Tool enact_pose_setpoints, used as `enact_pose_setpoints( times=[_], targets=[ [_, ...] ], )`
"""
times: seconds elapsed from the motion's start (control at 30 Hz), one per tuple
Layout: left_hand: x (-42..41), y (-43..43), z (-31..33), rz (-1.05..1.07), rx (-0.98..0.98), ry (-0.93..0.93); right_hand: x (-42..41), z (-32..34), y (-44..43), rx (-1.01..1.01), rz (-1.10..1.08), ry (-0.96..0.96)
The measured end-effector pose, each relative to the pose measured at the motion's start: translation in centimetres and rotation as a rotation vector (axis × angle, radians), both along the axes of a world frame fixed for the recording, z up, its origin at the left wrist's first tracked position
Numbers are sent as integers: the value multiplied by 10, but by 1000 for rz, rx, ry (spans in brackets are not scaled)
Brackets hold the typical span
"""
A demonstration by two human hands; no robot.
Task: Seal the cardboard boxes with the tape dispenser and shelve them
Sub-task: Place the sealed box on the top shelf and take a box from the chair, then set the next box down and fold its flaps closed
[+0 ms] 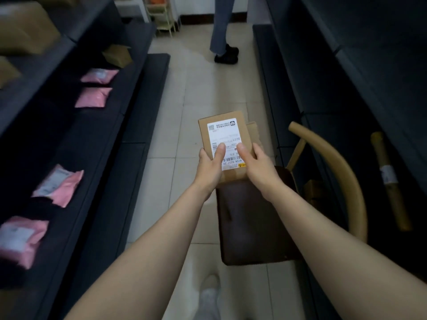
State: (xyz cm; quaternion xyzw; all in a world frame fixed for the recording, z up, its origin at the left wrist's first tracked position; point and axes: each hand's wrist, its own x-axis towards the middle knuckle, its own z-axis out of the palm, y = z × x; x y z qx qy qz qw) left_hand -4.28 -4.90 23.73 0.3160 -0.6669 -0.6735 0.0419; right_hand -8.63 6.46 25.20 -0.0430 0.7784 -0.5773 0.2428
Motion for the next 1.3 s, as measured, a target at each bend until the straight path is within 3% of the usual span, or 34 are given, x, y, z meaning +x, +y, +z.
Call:
enact_pose_setpoints(
  times=[0.27, 0.57, 0.83, 1.03, 1.3],
  targets=[
    [102, -32, 125, 207, -106, 115, 81, 117, -39, -110, 213, 118],
    [266, -95, 198, 635, -225, 146, 206, 181, -146, -113, 590, 183],
    [403, -152, 218, 887, -301, 195, 328, 212, -232, -137, 955, 180],
    [477, -194, 214, 1121, -256, 83, 395, 209, -295, -141, 1120, 188],
    [529, -230, 193, 1230, -172, 35, 448, 184, -360, -65, 1239, 133]
  ],
)
